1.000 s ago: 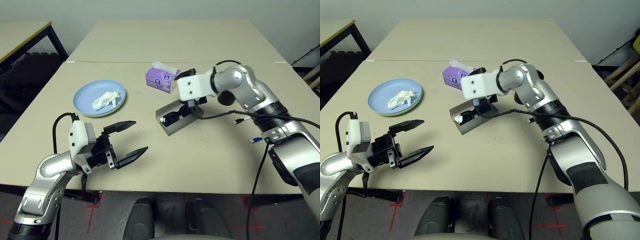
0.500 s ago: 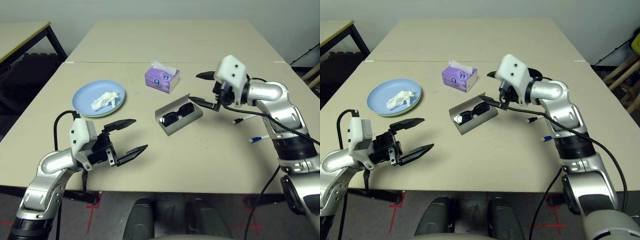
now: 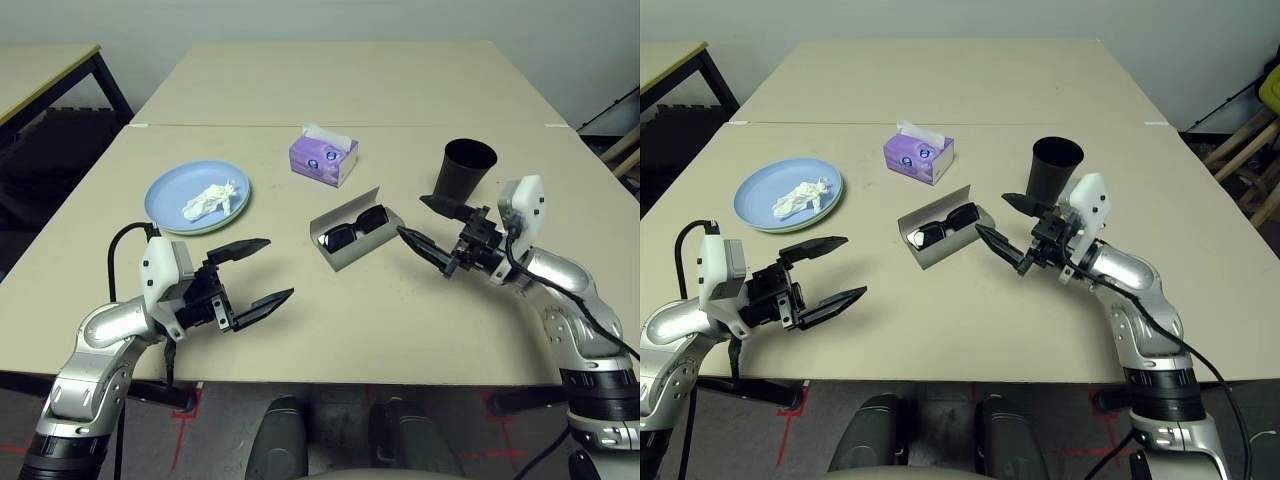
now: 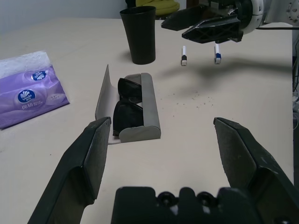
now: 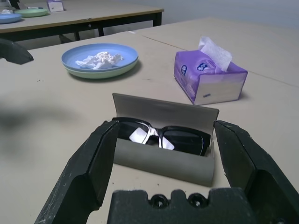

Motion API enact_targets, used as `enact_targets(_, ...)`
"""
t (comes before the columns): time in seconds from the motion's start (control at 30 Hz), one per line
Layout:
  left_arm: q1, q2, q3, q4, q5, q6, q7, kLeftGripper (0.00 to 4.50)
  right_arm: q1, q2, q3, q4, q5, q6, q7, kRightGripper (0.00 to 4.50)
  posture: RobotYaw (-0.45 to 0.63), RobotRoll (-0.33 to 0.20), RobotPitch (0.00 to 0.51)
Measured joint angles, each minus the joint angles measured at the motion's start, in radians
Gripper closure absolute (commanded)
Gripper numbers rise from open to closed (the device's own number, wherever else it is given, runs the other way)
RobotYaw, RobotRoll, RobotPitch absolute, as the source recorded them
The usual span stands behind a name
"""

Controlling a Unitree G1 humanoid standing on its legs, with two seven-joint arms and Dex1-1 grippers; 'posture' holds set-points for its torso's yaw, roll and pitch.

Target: Organize and tidy the items on the table.

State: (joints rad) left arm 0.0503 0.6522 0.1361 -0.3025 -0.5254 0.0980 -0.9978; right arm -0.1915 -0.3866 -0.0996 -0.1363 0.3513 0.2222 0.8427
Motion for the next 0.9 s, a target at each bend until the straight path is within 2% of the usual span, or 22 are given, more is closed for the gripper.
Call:
enact_targets(0.5, -0.003, -0.002, 0.002, 0.047, 0.003, -0.034, -0.018, 0.0, 0.099, 0.006, 0.001, 0.064, 0.012, -0.147, 0.001, 0.03, 0.17, 0.0, 0.037)
enact_targets(0.67, -0.008, -0.002, 0.003, 0.054, 0.004, -0.044, -0.023, 0.0, 0.165, 0.012, 0.002, 0.064, 0.012, -0.203, 0.001, 0.03, 0.17, 0.0, 0.037)
enact_targets(0.9, -0.049, -0.009, 0.017, 0.083, 0.002, -0.046, -0.013, 0.0, 0.174, 0.021, 0.003, 0.066, 0.017, -0.265, -0.002, 0.03, 0.16, 0.0, 0.04)
